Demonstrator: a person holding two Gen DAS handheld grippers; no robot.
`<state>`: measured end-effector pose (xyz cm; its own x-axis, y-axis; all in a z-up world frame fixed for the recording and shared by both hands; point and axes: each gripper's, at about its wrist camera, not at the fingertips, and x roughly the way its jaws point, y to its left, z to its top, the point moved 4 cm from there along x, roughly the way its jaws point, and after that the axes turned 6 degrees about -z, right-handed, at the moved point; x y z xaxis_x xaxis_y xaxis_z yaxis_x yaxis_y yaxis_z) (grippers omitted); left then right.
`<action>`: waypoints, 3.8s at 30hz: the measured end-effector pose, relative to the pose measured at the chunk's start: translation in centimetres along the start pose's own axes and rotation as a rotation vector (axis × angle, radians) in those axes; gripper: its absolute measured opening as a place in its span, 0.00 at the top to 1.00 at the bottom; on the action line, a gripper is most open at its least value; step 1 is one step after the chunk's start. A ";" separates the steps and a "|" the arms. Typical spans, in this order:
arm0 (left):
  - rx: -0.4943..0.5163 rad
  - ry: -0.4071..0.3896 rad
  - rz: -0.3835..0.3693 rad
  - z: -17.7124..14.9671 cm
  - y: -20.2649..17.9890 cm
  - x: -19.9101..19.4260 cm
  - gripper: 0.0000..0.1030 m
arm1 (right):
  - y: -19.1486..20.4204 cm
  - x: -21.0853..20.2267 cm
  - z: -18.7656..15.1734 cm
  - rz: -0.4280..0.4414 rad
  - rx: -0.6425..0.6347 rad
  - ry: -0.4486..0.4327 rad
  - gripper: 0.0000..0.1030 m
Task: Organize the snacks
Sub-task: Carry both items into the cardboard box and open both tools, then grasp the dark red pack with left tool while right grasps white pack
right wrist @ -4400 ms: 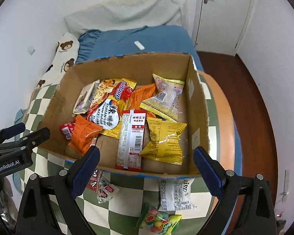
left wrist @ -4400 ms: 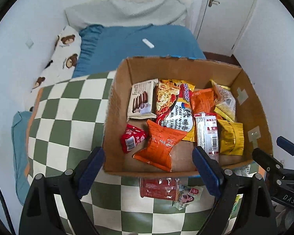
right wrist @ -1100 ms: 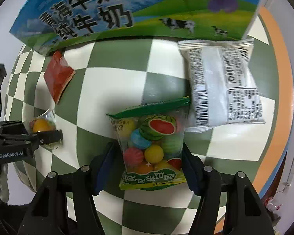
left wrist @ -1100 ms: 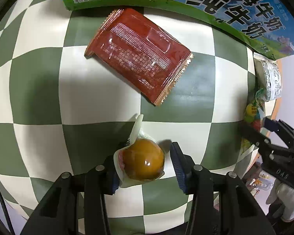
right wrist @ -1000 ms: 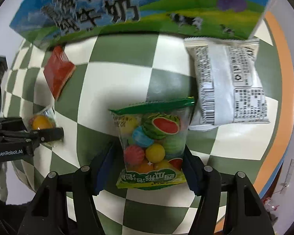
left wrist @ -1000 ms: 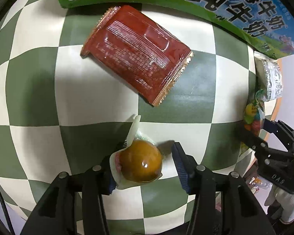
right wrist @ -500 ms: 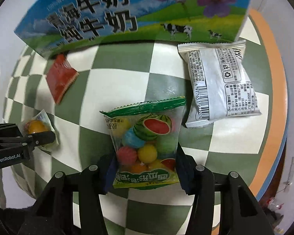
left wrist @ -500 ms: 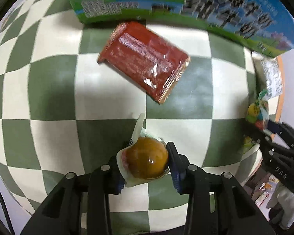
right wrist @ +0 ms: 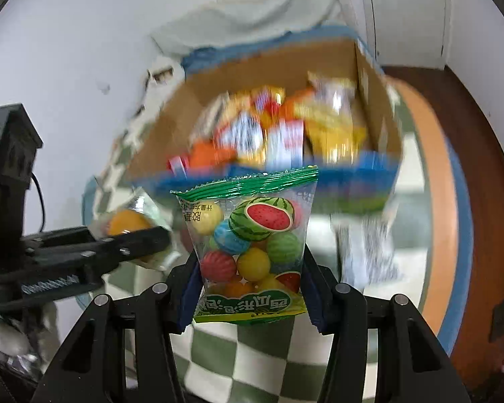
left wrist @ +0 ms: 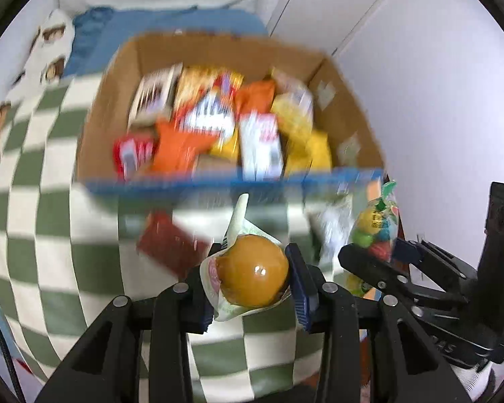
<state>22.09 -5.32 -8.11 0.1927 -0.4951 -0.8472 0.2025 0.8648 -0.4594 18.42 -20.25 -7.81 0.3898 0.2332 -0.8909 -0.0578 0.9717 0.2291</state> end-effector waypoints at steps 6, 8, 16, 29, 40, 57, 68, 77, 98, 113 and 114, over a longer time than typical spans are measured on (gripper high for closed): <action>0.022 -0.028 0.062 6.7 0.0 0.8 0.67 | -1.6 -0.7 7.8 -0.052 0.009 -0.067 0.47; 0.027 0.001 0.083 8.0 0.9 2.4 0.67 | -2.5 0.2 10.6 -0.065 0.017 -0.050 0.47; -0.053 0.115 0.098 11.4 4.2 6.4 0.65 | -3.3 7.0 17.1 -0.069 0.014 0.069 0.46; -0.082 0.051 0.208 12.4 7.2 7.0 0.12 | -6.0 10.3 16.5 -0.228 0.021 0.136 0.05; -0.051 -0.029 0.300 10.7 7.4 5.0 0.12 | -5.6 9.7 12.6 -0.262 0.010 0.161 0.04; 0.073 -0.245 0.355 5.0 4.1 -2.1 0.12 | -3.8 1.7 8.4 -0.304 -0.029 -0.005 0.04; 0.118 -0.355 0.335 2.0 1.3 -7.3 0.12 | -1.8 -6.0 5.4 -0.271 -0.004 -0.159 0.04; 0.031 -0.288 0.334 -1.0 4.3 -4.8 0.12 | -4.4 -4.4 2.6 -0.190 0.055 -0.102 0.17; -0.420 0.015 0.251 -2.4 14.0 12.7 0.15 | -12.9 11.5 -2.1 -0.313 0.099 0.188 0.29; -0.178 0.236 0.271 -13.8 13.2 11.9 0.43 | -7.6 11.5 -9.7 -0.207 0.015 0.302 0.41; -0.201 0.236 0.256 -14.0 13.5 12.0 0.42 | -7.5 11.6 -10.0 -0.206 0.020 0.305 0.41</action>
<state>13.72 1.59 -28.17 -0.0184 -0.2487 -0.9684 -0.0195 0.9685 -0.2483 14.23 -24.45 -23.81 0.0996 0.0361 -0.9944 0.0129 0.9992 0.0376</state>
